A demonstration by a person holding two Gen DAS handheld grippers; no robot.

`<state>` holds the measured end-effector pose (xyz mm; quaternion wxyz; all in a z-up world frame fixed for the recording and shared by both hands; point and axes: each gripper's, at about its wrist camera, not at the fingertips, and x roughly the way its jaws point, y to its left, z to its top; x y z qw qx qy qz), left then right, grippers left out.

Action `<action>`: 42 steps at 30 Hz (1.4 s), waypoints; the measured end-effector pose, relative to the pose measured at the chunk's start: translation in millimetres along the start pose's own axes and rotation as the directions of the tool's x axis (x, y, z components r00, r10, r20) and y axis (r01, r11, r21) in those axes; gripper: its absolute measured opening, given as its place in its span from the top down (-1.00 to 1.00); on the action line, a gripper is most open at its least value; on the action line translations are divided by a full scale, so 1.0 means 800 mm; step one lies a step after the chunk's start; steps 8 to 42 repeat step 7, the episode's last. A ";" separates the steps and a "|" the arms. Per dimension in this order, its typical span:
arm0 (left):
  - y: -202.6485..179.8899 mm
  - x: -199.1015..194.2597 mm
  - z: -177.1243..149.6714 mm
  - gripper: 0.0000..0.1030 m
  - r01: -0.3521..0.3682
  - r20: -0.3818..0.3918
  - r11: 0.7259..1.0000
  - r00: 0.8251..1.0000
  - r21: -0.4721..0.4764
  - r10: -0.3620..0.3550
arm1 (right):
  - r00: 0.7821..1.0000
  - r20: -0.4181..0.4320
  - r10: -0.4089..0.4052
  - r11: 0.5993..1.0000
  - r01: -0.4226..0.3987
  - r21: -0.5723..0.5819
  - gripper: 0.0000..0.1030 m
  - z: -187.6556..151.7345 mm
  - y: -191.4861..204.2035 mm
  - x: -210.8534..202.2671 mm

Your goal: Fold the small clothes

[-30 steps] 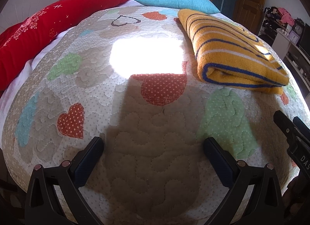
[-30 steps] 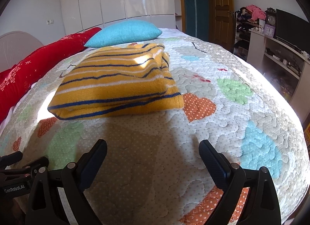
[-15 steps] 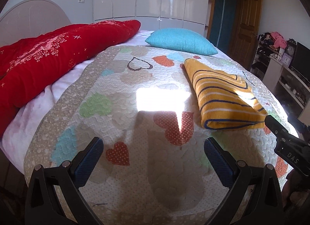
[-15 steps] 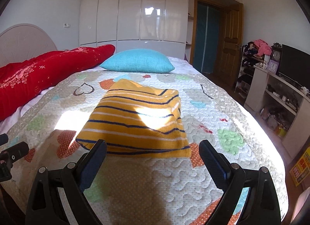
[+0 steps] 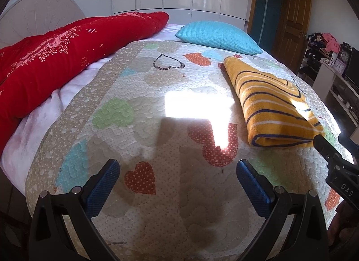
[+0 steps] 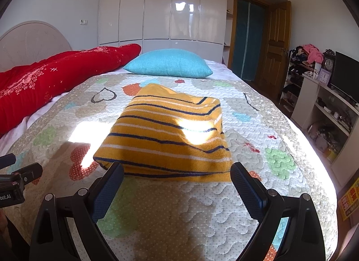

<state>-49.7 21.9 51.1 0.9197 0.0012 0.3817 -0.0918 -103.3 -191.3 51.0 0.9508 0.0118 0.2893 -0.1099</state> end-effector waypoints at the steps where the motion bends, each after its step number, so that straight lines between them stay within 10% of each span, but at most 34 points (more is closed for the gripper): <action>1: -0.006 0.002 0.001 -1.00 0.017 0.000 1.000 1.000 0.009 -0.017 | 1.000 -0.008 0.002 1.000 -0.002 0.008 -0.90 0.000 -0.001 0.003; 42: -0.021 0.024 0.008 -1.00 0.082 -0.041 0.996 0.996 0.016 -0.081 | 0.997 -0.075 0.034 0.998 -0.029 0.062 -0.90 -0.006 -0.016 0.026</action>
